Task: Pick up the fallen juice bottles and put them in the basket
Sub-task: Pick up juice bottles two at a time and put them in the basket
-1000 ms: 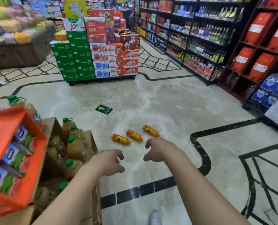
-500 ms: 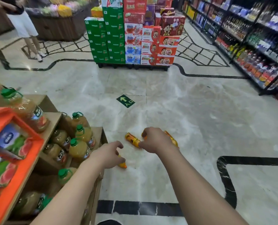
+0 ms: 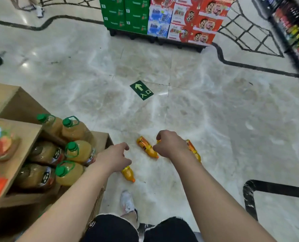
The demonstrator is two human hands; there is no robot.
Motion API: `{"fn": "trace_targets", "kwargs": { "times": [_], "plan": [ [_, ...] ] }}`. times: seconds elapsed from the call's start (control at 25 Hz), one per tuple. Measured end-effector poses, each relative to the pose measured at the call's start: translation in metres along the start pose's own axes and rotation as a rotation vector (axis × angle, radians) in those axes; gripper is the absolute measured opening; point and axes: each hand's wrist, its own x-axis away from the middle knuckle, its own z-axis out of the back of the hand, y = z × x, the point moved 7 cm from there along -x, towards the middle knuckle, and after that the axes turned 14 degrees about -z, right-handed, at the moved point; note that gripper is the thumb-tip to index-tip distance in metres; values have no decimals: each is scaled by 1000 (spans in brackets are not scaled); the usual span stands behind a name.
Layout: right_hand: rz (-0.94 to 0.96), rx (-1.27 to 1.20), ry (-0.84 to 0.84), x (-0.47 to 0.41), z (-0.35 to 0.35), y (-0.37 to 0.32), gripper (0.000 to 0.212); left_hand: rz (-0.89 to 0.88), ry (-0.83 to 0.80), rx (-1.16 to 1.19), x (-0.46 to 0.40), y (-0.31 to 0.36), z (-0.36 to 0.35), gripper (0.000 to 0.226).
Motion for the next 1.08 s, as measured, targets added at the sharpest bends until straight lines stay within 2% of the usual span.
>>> {"fn": "trace_targets", "kwargs": {
  "times": [0.16,0.28,0.52,0.64,0.88,1.08],
  "plan": [
    [-61,4,-64,-117,-34,-26,42,101,-54,93,-93,-60,-21,66],
    [-108,49,-124,-211,-82,-32,44,226,-59,208,-166,-113,-67,63],
    [-109,139,-225,-389,-226,-35,61,529,32,371,-286,-219,-197,55],
    [-63,215,-239,-467,-300,-26,66,726,89,563,-333,-268,-273,57],
    [5,312,-217,-600,-422,-14,82,1030,258,744,-417,-351,-395,106],
    [-90,200,-130,-682,-502,-8,103,1180,310,730,-453,-393,-476,121]
  ]
}}
